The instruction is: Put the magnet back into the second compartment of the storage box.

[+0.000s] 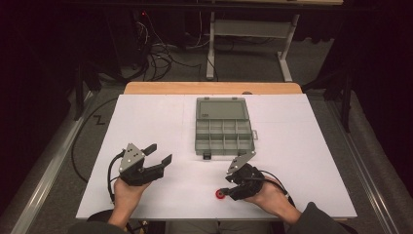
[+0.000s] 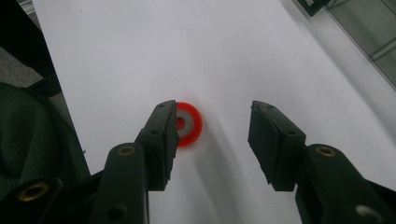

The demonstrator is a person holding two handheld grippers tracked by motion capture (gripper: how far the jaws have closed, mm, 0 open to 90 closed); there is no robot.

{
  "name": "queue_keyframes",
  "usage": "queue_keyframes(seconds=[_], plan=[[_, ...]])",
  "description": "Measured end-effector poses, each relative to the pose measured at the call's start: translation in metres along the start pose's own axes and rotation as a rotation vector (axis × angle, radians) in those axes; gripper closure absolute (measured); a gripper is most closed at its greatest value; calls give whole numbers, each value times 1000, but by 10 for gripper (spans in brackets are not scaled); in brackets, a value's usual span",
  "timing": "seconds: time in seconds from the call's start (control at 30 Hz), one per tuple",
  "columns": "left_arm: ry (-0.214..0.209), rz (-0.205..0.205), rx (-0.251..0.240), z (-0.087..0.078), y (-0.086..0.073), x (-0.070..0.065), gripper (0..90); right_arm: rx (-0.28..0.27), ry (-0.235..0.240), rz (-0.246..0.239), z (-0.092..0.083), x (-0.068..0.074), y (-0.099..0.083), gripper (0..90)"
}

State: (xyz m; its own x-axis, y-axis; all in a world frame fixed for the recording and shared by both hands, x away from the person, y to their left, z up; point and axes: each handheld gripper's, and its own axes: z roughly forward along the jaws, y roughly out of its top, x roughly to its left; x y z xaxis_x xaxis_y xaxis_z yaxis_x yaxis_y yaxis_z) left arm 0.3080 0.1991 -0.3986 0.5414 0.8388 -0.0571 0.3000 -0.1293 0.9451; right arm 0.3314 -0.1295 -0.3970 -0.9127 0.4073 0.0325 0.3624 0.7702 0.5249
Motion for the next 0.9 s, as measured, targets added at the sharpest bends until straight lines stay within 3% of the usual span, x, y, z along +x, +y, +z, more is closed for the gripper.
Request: queue_keyframes(seconds=[0.9], plan=[[4,-6,-5,0,0,1,329,76,24,-69,17,16,6,544]])
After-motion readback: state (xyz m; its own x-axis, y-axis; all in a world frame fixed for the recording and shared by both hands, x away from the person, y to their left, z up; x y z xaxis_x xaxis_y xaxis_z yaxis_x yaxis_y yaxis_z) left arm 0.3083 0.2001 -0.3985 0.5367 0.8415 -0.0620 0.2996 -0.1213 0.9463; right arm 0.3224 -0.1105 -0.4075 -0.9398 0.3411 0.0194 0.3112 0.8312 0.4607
